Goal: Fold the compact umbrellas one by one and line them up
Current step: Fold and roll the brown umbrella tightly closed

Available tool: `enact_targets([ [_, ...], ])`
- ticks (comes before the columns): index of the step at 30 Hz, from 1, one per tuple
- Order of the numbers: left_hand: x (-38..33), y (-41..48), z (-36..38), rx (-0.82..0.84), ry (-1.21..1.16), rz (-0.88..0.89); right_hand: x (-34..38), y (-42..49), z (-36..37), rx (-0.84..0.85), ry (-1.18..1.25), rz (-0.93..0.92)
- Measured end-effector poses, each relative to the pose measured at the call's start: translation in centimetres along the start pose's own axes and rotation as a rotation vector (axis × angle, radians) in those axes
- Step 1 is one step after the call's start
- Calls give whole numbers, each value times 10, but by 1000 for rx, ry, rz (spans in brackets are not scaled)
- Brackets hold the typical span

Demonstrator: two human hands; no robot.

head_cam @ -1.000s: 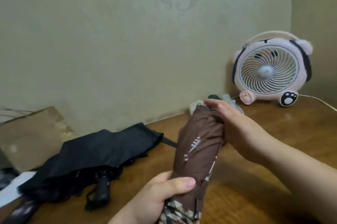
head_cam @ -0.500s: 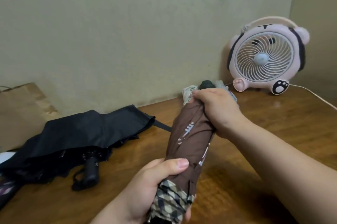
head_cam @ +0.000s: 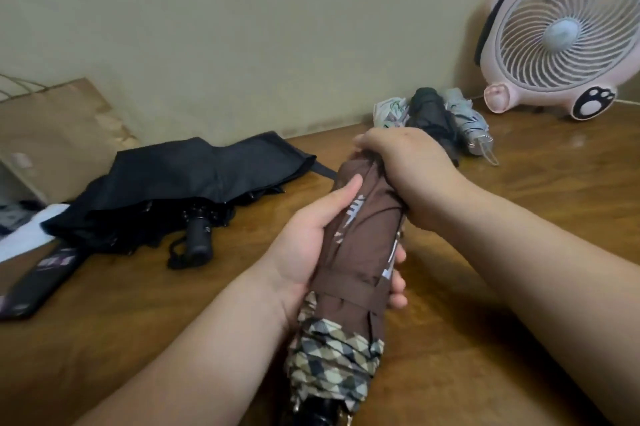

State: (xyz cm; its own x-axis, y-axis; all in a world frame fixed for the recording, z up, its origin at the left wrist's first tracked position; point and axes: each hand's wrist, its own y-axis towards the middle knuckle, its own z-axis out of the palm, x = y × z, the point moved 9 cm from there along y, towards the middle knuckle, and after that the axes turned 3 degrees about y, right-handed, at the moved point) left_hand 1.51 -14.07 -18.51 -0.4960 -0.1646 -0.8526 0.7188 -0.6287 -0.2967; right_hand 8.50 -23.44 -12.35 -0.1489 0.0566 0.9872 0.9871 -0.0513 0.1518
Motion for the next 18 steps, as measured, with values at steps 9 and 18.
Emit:
enact_targets([
  [9,-57,-40,-86,-569,-318,407,-37,-46,63,536,-42,224],
  [18,-71,-60,-135,-686,-377,536,-32,-64,78,766,-258,184],
])
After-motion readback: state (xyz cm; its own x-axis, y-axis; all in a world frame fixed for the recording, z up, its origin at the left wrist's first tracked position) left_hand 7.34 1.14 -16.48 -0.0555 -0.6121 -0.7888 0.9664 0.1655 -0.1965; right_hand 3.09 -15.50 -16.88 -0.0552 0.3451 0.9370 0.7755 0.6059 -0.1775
